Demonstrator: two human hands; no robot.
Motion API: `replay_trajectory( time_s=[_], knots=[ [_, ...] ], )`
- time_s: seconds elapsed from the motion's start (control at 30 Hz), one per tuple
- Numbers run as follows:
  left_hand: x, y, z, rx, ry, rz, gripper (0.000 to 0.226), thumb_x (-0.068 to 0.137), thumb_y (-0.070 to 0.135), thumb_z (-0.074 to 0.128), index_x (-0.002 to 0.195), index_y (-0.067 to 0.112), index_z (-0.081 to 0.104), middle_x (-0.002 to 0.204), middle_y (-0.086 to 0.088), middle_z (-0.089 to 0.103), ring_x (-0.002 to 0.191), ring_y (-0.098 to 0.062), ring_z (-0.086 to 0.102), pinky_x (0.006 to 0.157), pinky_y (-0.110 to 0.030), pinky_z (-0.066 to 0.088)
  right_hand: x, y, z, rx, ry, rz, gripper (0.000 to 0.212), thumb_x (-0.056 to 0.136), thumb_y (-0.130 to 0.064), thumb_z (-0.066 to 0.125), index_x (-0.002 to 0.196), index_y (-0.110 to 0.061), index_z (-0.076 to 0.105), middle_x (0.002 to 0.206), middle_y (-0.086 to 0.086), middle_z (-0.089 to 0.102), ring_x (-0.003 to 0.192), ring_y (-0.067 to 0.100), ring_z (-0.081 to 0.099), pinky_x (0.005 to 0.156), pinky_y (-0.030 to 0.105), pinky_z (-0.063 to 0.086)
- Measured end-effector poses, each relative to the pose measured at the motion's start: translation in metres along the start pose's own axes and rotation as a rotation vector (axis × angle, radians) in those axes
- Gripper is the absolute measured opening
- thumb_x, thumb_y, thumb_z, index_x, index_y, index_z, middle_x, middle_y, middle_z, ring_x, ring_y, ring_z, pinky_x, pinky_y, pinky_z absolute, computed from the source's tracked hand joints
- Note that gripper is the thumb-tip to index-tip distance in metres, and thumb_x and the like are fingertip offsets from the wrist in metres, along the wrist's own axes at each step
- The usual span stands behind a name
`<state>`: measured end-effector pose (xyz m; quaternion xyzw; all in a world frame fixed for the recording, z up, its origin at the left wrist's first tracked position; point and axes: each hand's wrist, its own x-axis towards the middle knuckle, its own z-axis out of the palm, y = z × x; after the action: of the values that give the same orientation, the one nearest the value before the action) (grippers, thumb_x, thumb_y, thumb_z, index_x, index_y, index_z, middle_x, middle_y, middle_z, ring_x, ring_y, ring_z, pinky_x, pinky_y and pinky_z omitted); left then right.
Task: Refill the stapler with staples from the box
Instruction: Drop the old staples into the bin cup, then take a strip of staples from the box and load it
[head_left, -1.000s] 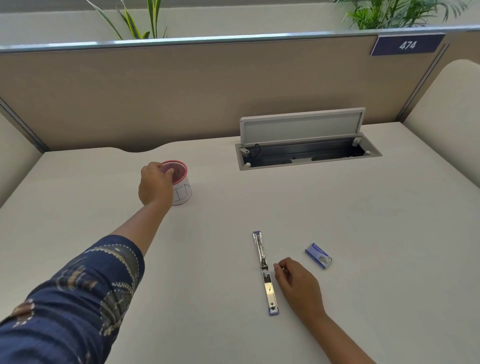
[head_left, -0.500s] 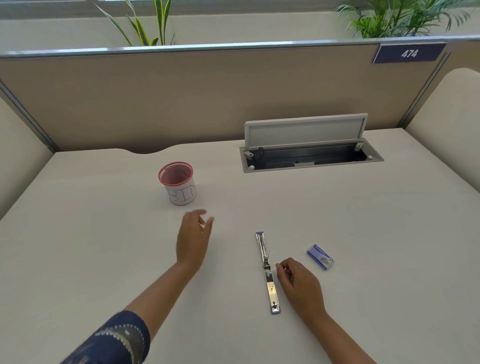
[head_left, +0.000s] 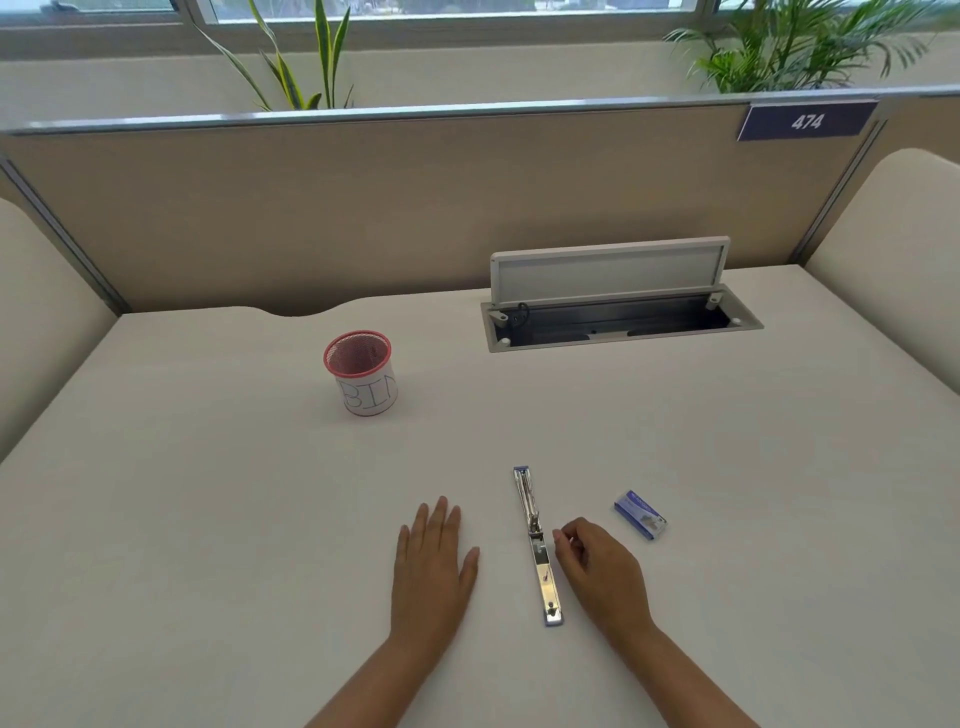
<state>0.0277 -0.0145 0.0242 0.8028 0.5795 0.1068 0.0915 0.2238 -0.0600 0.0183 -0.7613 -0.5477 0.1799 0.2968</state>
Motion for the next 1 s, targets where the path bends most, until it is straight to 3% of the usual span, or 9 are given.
replay_trajectory(
  time_s=[0.07,0.17,0.27,0.33,0.47,0.63,0.8,0.87,1.0],
  knots=[
    [-0.002,0.003,-0.003,0.017,0.022,0.019,0.053,0.083,0.036,0.034,0.116,0.007,0.063,0.124,-0.01,0.063,0.115,-0.032,0.058,0.089,-0.054,0.047,-0.001,-0.001,-0.001,-0.008,-0.012,-0.011,0.021,0.089,-0.03,0.054,0.07,-0.026,0.046,0.059,-0.008,0.046,0.052,0.006,0.042,0.05,0.015,0.033],
    [-0.003,0.003,-0.001,0.021,0.031,0.003,0.052,0.083,0.035,0.035,0.116,0.006,0.063,0.125,-0.011,0.062,0.116,-0.032,0.057,0.091,-0.054,0.045,-0.005,-0.001,-0.002,-0.01,-0.022,-0.027,0.021,0.089,-0.03,0.055,0.07,-0.026,0.046,0.061,-0.008,0.048,0.053,0.006,0.042,0.051,0.014,0.032],
    [-0.002,0.002,0.003,-0.004,0.052,0.004,0.042,0.084,0.026,0.058,0.121,0.006,0.059,0.13,-0.012,0.058,0.121,-0.033,0.052,0.097,-0.054,0.04,-0.008,-0.003,-0.004,-0.006,-0.019,-0.043,0.022,0.089,-0.029,0.055,0.07,-0.027,0.046,0.061,-0.009,0.048,0.053,0.006,0.042,0.052,0.014,0.033],
    [-0.002,0.002,0.005,-0.026,0.045,-0.006,0.048,0.079,0.022,0.069,0.122,0.006,0.058,0.131,-0.012,0.057,0.123,-0.034,0.05,0.1,-0.054,0.038,-0.008,-0.004,-0.005,-0.003,-0.03,-0.035,0.021,0.089,-0.029,0.055,0.07,-0.027,0.046,0.061,-0.009,0.048,0.053,0.006,0.042,0.052,0.014,0.033],
    [-0.002,0.0,0.008,-0.038,0.06,-0.001,0.049,0.08,0.021,0.068,0.125,0.006,0.056,0.134,-0.012,0.054,0.127,-0.034,0.046,0.103,-0.054,0.033,-0.002,-0.008,-0.008,0.052,-0.085,0.061,0.02,0.088,-0.032,0.055,0.07,-0.025,0.049,0.061,-0.009,0.05,0.056,0.004,0.046,0.053,0.015,0.033],
    [-0.001,-0.002,0.014,-0.078,0.064,-0.012,0.049,0.088,0.024,0.056,0.134,0.008,0.046,0.144,-0.009,0.043,0.136,-0.031,0.033,0.112,-0.047,0.019,0.012,-0.016,-0.019,0.181,-0.172,0.198,0.008,0.085,-0.031,0.059,0.079,-0.025,0.058,0.075,-0.009,0.062,0.068,0.005,0.055,0.065,0.026,0.045],
    [-0.001,-0.002,0.015,-0.087,0.069,-0.015,0.05,0.088,0.026,0.056,0.134,0.009,0.046,0.144,-0.008,0.043,0.136,-0.03,0.033,0.112,-0.046,0.018,0.011,-0.007,-0.029,-0.445,0.112,0.136,0.021,0.087,-0.032,0.055,0.105,-0.022,0.059,0.107,0.001,0.06,0.1,0.023,0.054,0.08,0.035,0.038],
    [0.0,-0.003,0.017,-0.093,0.063,-0.019,0.05,0.09,0.027,0.053,0.136,0.011,0.043,0.147,-0.007,0.039,0.139,-0.028,0.028,0.113,-0.042,0.014,0.01,-0.004,-0.032,-0.462,0.162,0.166,0.03,0.085,-0.03,0.058,0.114,-0.02,0.056,0.122,0.005,0.053,0.112,0.027,0.048,0.089,0.039,0.035],
    [0.0,-0.004,0.018,-0.115,0.064,-0.019,0.051,0.091,0.029,0.05,0.138,0.012,0.04,0.149,-0.005,0.035,0.141,-0.026,0.024,0.114,-0.038,0.009,0.01,0.01,-0.035,-0.491,0.099,0.303,0.047,0.089,-0.027,0.053,0.133,-0.017,0.041,0.142,0.01,0.039,0.131,0.029,0.034,0.107,0.045,0.024]
  ],
)
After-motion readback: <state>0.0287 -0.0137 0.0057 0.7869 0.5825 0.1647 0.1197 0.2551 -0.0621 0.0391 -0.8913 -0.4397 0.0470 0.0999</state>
